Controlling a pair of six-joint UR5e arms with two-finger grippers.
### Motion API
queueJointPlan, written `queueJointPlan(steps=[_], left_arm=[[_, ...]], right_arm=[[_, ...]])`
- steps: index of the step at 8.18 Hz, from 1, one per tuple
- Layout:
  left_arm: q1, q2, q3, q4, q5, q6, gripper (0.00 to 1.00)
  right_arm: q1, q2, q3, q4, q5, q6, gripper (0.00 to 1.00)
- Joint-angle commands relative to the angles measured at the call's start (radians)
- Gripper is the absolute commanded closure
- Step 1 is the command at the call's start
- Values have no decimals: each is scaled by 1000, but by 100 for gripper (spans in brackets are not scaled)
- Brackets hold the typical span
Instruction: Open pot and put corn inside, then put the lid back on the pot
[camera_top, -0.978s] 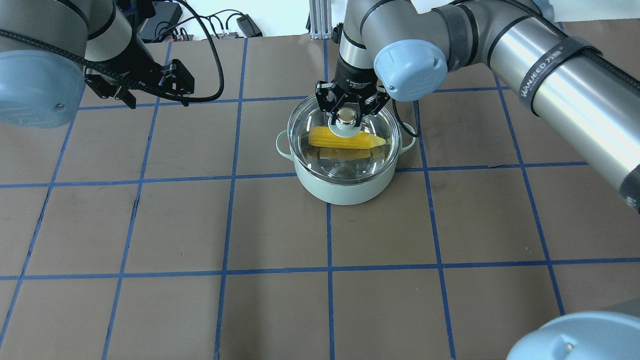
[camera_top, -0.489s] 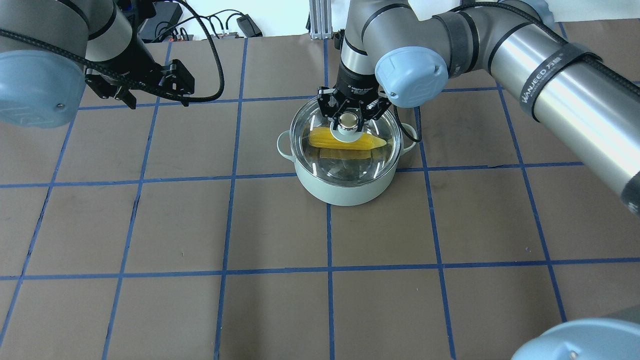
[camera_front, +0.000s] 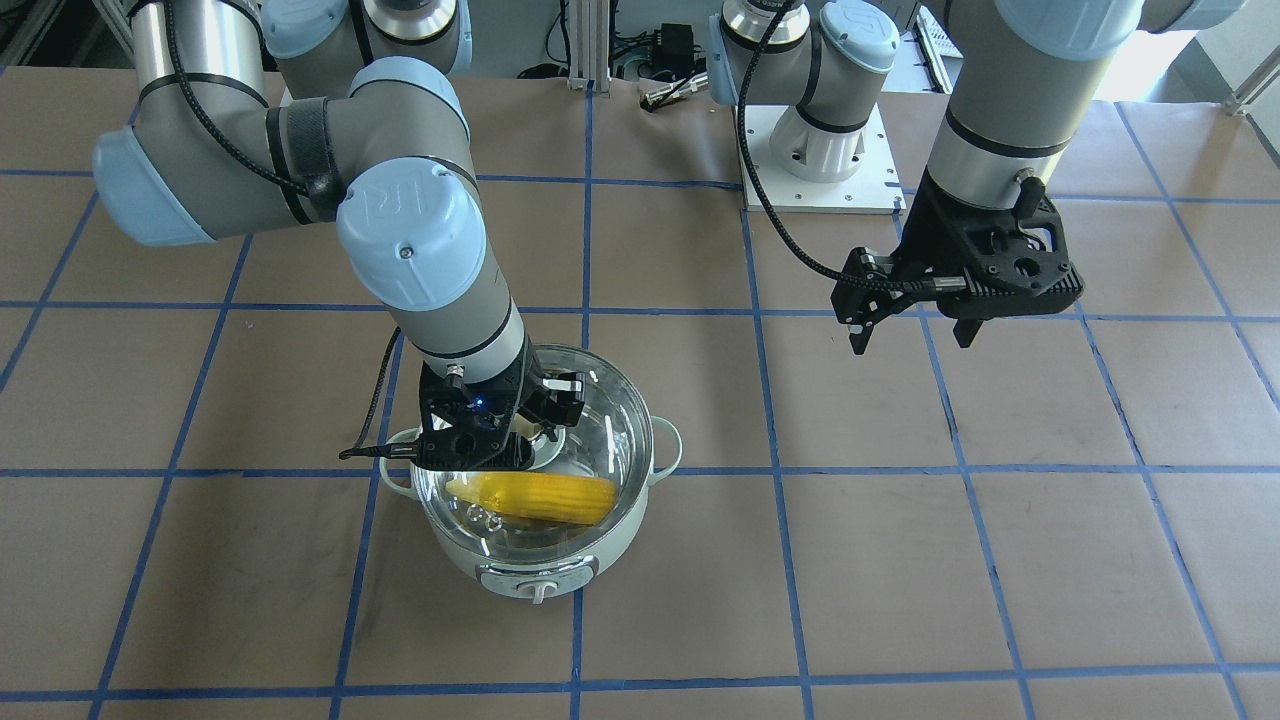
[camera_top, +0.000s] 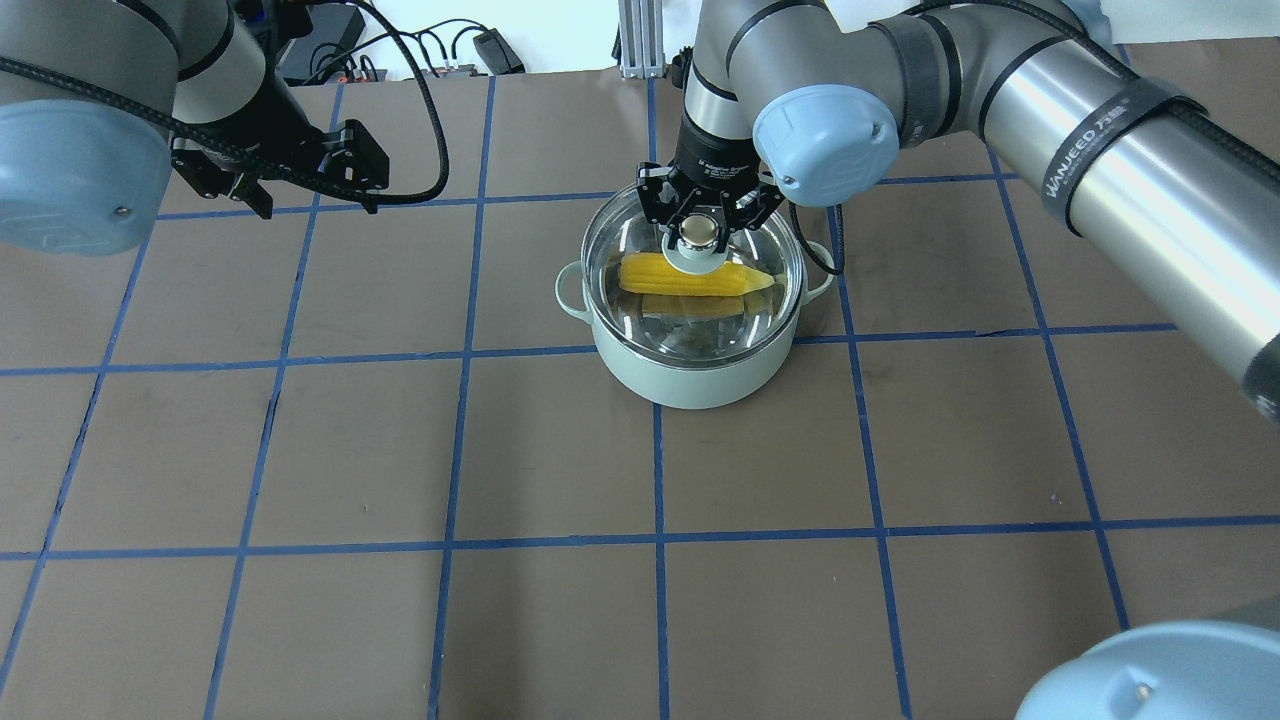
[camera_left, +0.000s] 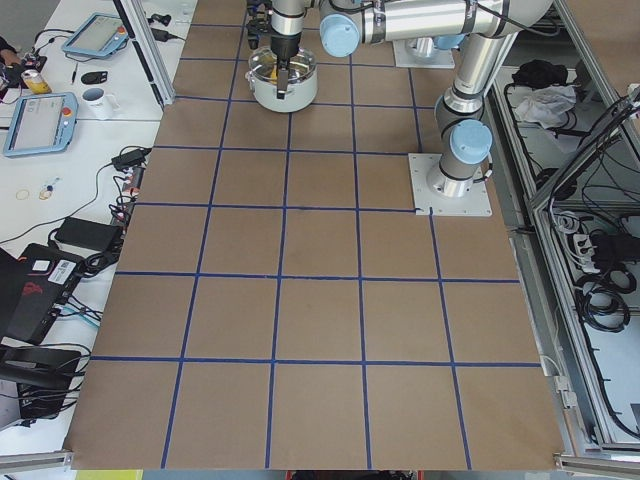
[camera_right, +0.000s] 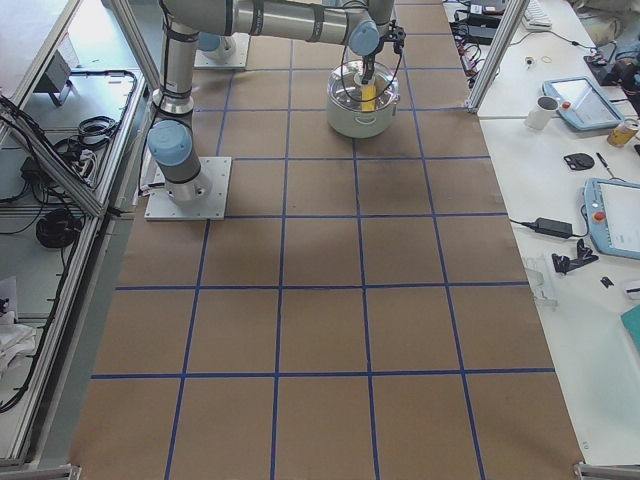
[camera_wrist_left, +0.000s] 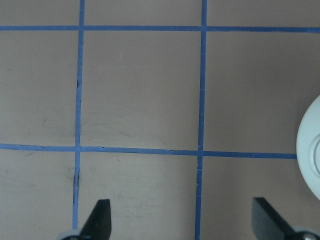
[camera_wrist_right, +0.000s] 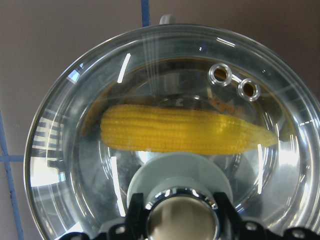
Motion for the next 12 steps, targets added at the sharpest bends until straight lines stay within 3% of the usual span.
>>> queueJointPlan(steps=[1, 10, 11, 12], left_arm=[[0, -1, 0, 0, 0, 0, 0], [2, -2, -2, 0, -2, 0, 0], [2, -4, -2, 0, -2, 0, 0], [2, -4, -2, 0, -2, 2, 0]], right_arm=[[-1, 5, 0, -13, -1, 2, 96], [-1, 4, 1, -11, -25, 36, 91], [-1, 5, 1, -11, -25, 36, 87], [-1, 7, 1, -11, -25, 36, 76]])
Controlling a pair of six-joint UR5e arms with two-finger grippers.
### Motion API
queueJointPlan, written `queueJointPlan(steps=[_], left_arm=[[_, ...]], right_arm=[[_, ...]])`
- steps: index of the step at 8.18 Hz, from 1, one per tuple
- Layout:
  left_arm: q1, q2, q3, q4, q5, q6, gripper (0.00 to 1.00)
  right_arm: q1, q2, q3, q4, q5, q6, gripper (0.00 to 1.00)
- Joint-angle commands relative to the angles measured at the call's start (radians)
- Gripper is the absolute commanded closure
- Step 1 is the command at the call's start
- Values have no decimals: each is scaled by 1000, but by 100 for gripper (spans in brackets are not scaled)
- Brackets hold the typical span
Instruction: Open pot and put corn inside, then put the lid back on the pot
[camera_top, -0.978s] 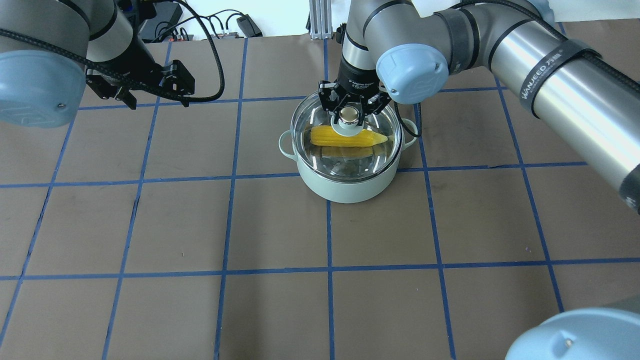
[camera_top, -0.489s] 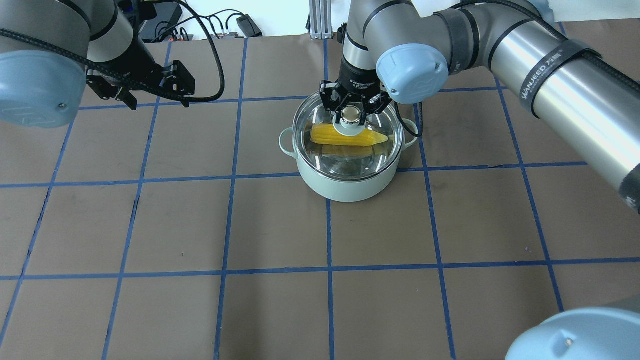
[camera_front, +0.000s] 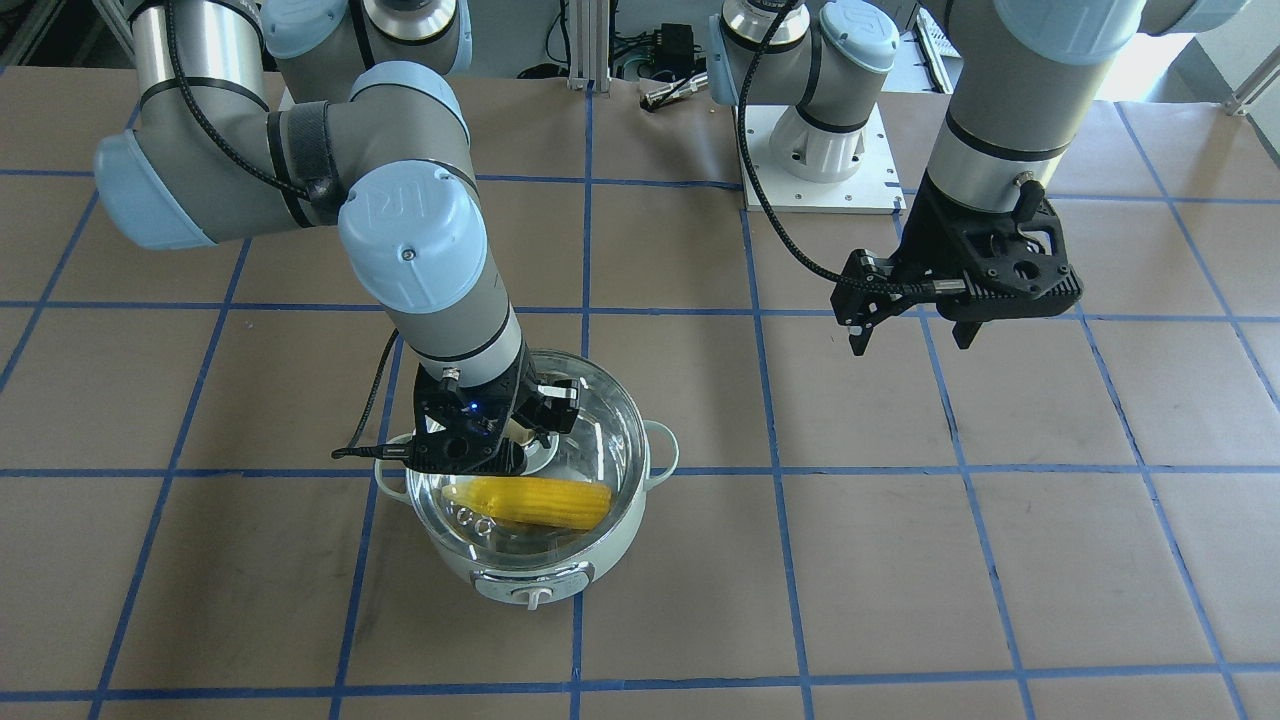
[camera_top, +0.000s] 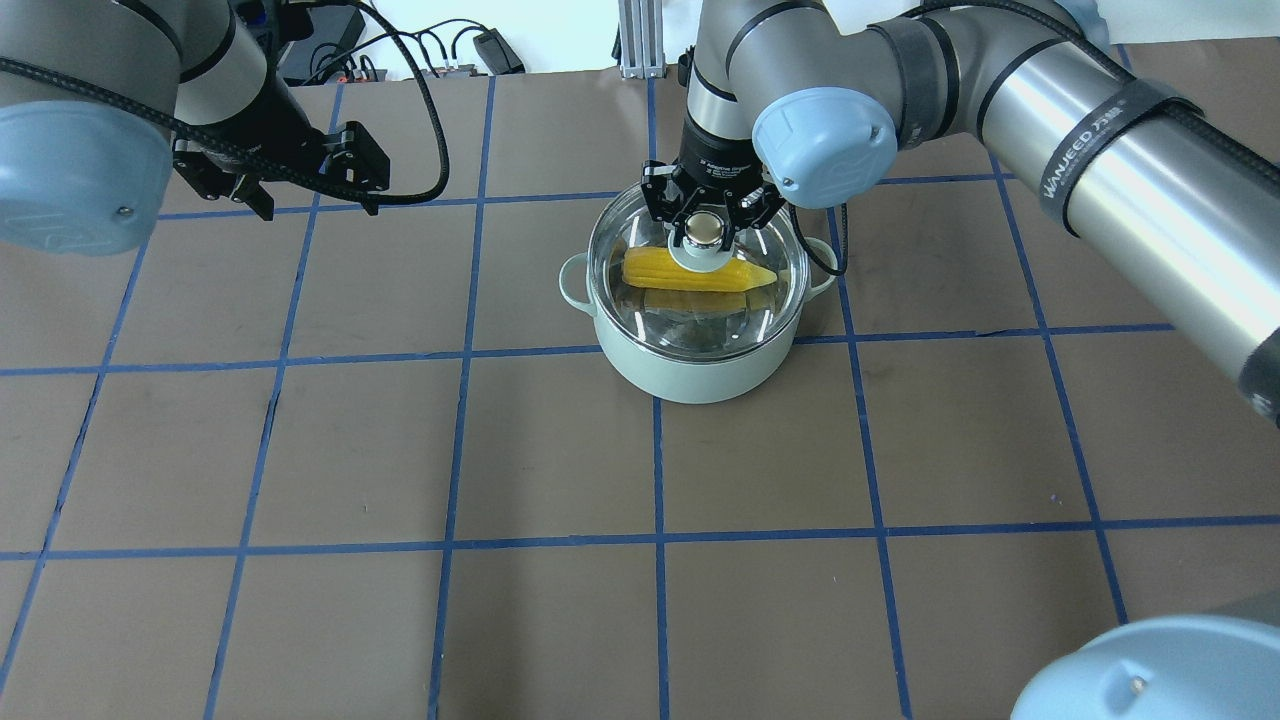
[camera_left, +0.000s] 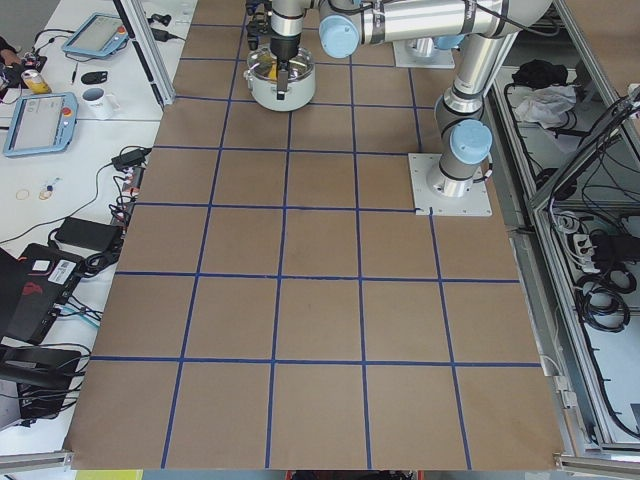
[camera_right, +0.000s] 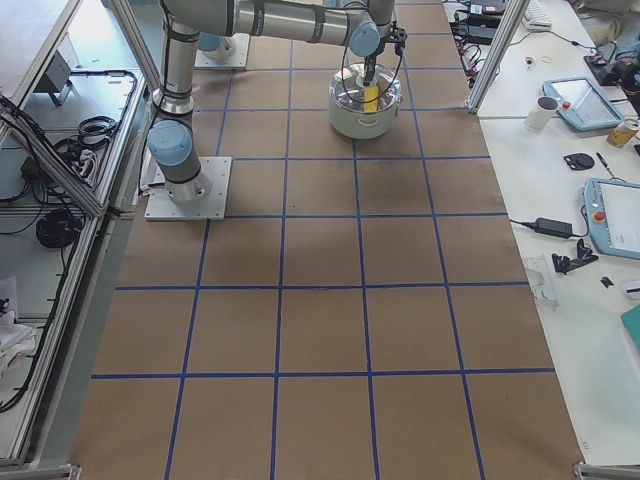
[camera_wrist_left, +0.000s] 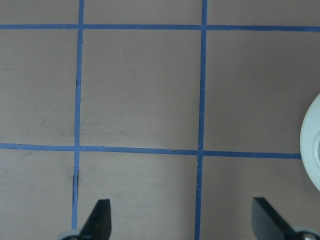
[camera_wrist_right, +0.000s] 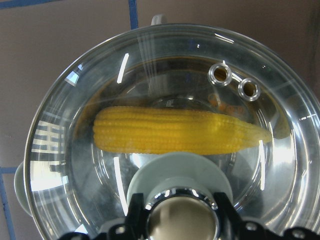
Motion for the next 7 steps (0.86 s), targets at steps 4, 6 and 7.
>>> queueJointPlan(steps=[4, 6, 7], left_arm=[[-1, -7, 0, 0, 2, 1, 0], [-1, -13, 0, 0, 0, 0, 0], [-1, -11, 2, 0, 0, 0, 0]], right_arm=[[0, 3, 0, 0, 0, 2, 3], [0, -1, -2, 0, 0, 2, 0], [-3, -8, -9, 2, -1, -3, 0]])
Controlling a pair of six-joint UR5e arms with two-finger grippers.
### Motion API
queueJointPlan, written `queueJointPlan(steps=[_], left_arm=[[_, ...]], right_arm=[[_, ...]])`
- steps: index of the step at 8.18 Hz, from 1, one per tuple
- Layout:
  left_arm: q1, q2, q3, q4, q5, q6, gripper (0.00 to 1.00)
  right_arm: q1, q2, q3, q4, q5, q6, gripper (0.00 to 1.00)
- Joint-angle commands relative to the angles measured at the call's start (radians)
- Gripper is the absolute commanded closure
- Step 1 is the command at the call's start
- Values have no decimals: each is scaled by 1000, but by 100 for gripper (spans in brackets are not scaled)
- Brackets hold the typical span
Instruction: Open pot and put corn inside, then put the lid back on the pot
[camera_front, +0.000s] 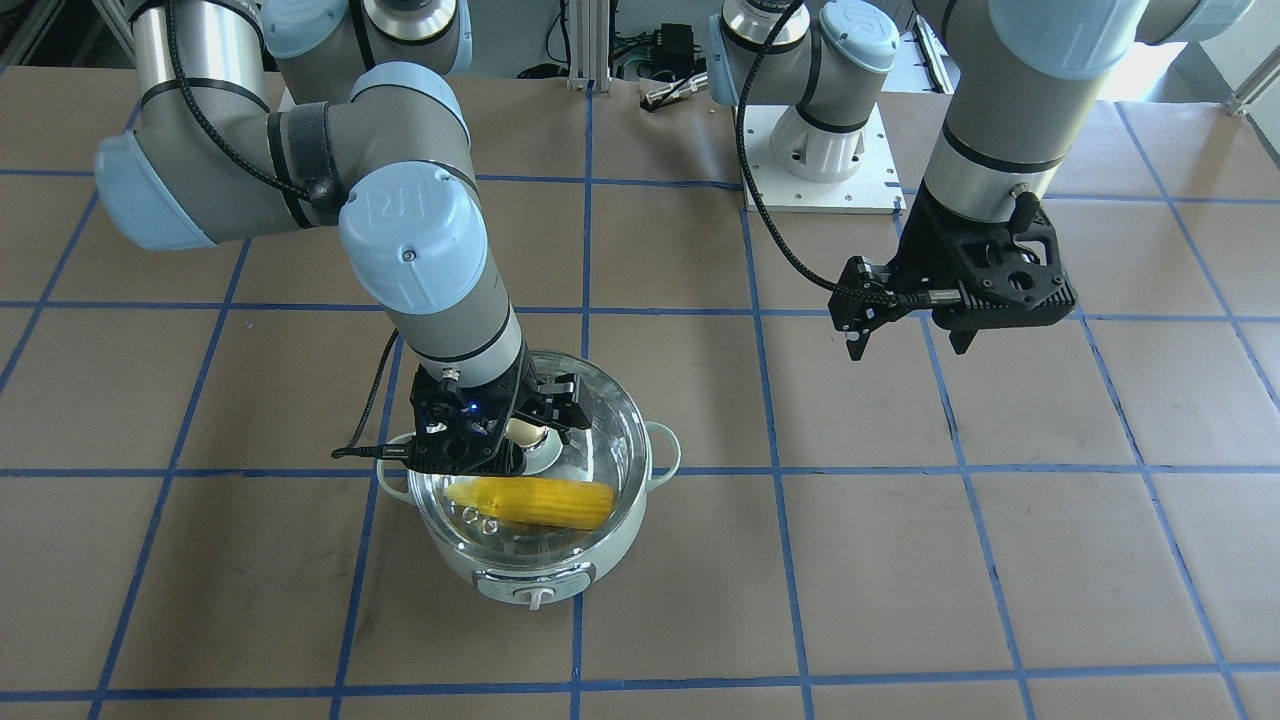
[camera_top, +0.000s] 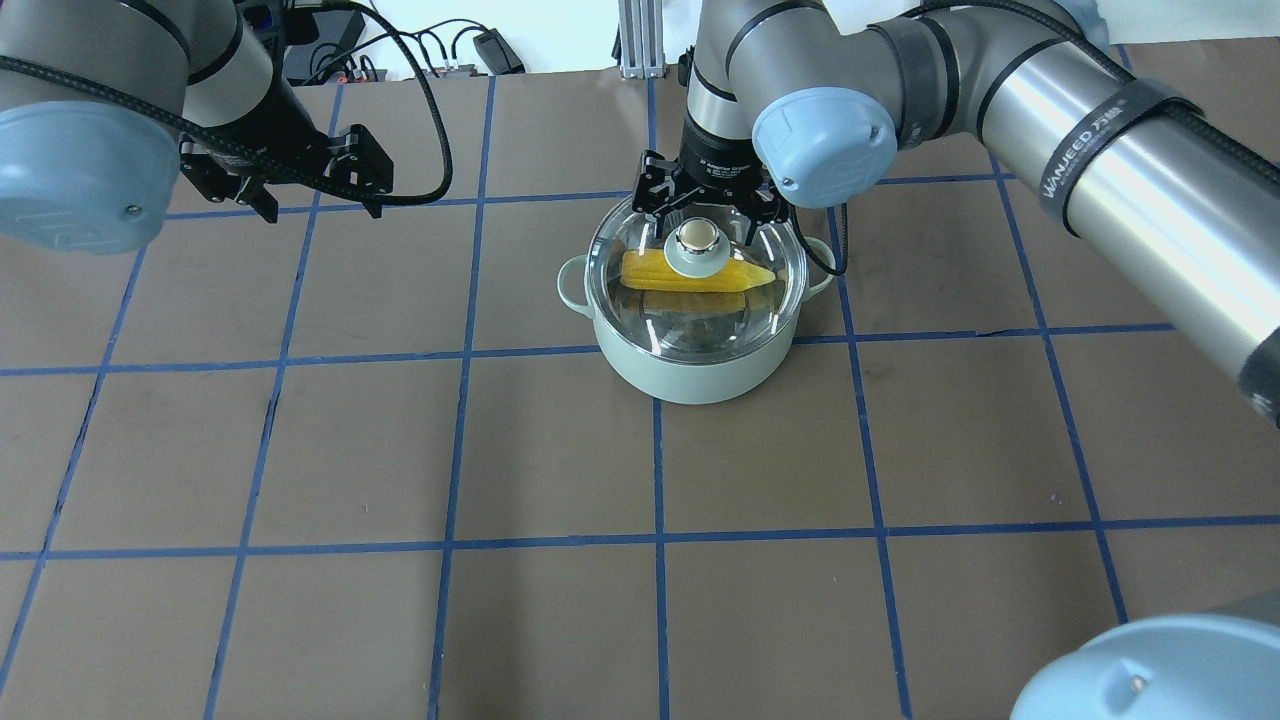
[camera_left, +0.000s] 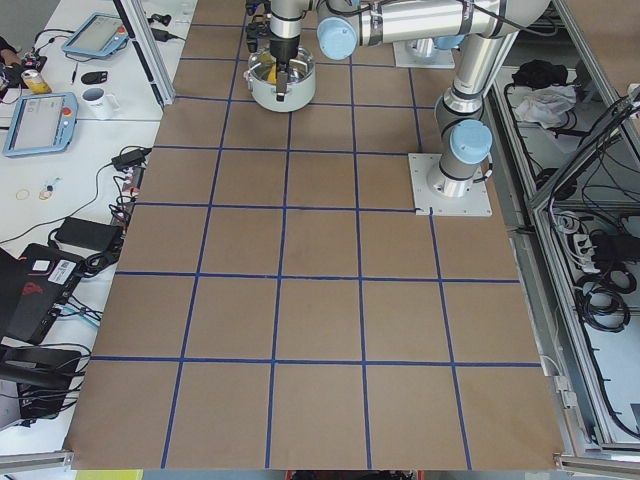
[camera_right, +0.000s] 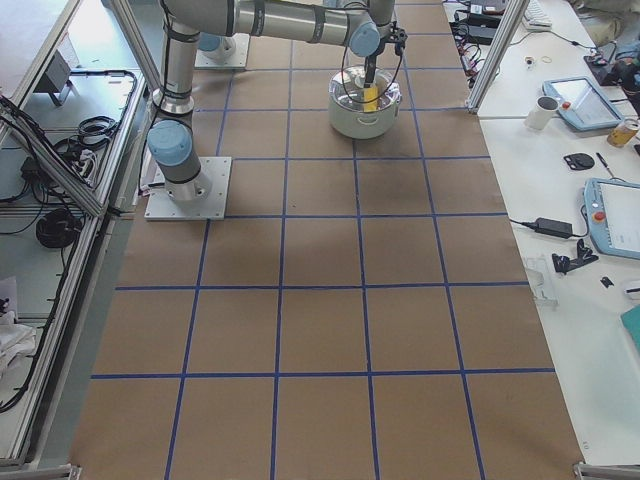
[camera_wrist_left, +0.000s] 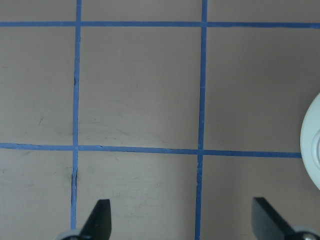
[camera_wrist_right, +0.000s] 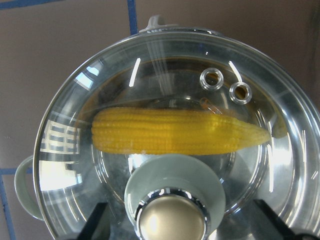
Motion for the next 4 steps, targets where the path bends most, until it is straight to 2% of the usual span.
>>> queueJointPlan(steps=[1, 3, 4], left_arm=[[0, -1, 0, 0, 0, -1, 0], [0, 2, 1, 0, 0, -1, 0], [0, 2, 1, -1, 3, -1, 0]], right_arm=[[-23, -20, -37, 17, -9, -29, 0], [-95, -101, -71, 119, -93, -209, 0], [-151, -161, -69, 179, -98, -285, 1]])
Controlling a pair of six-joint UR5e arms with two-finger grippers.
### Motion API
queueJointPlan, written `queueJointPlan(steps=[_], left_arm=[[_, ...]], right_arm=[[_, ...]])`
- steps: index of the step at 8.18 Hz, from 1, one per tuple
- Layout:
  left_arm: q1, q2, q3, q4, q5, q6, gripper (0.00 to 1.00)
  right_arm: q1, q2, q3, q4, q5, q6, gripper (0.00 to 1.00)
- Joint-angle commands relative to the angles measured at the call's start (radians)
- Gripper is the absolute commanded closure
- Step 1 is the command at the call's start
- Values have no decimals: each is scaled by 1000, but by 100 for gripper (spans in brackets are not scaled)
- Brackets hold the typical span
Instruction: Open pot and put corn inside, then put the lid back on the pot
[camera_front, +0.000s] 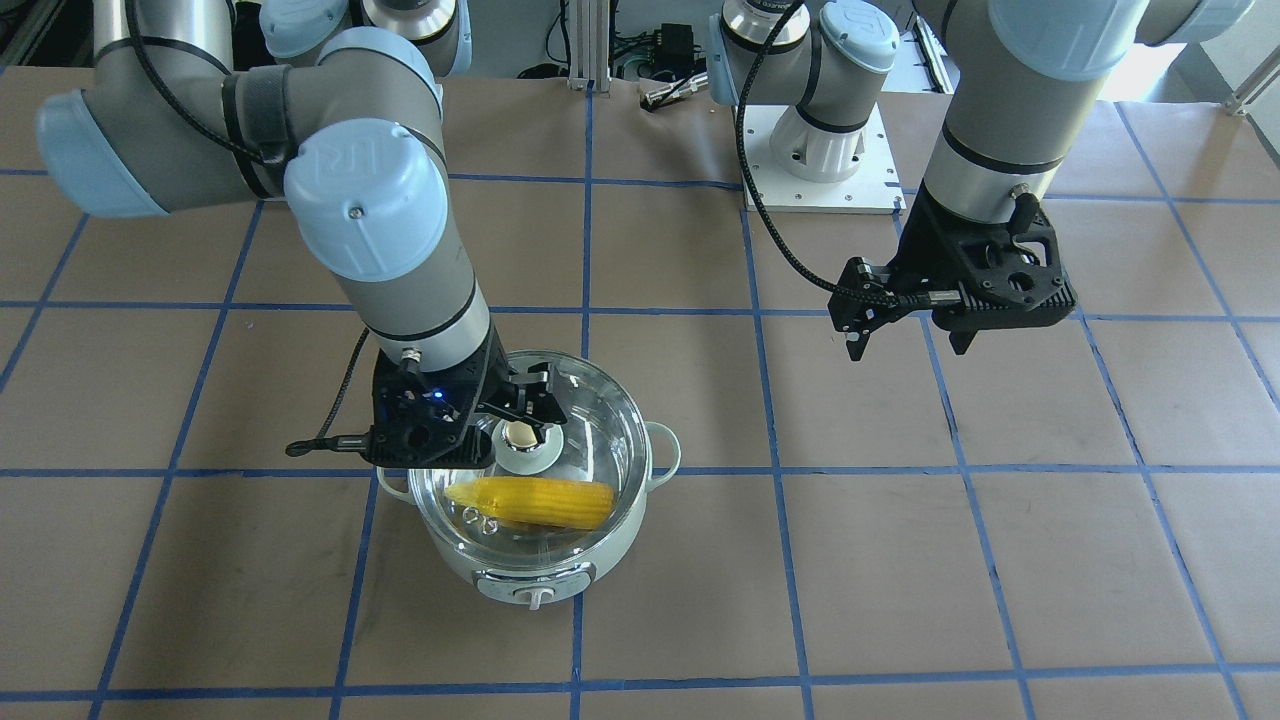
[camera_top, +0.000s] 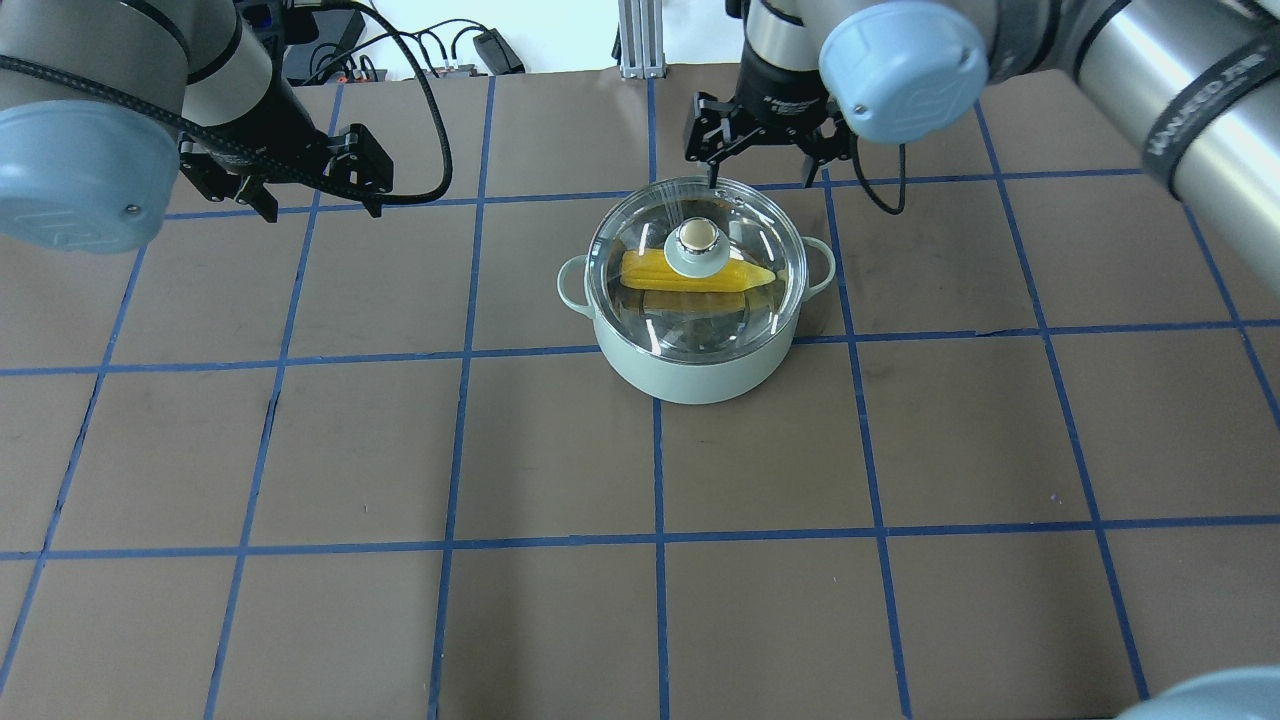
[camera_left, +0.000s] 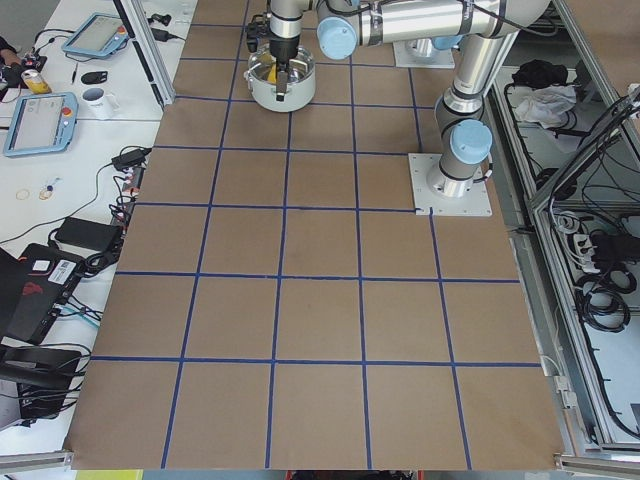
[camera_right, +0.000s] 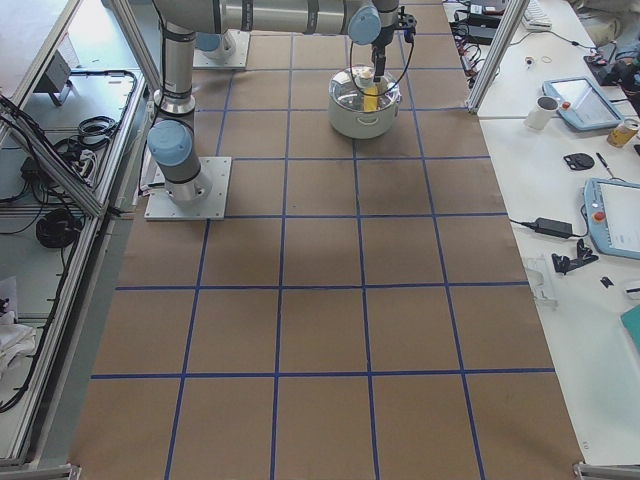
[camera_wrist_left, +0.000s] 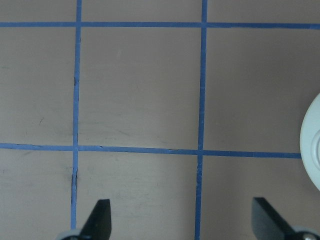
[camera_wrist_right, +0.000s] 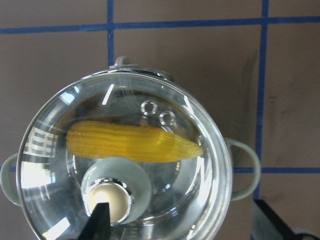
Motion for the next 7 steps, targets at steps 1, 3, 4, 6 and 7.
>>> queueJointPlan(steps=[1, 3, 4, 6, 7], left_arm=[[0, 2, 0, -1, 4, -6, 0], [0, -1, 0, -1, 3, 0, 0], [0, 0, 3, -3, 14, -11, 0], [-1, 0, 5, -5, 3, -14, 0], [-1, -3, 5, -3, 3, -14, 0]], right_arm=[[-149, -165, -6, 149, -47, -229, 2], [-201, -277, 12, 236, -60, -321, 2], [-199, -292, 23, 241, -76, -290, 2], [-132, -306, 36, 232, -80, -239, 1], [-122, -304, 37, 230, -89, -240, 0]])
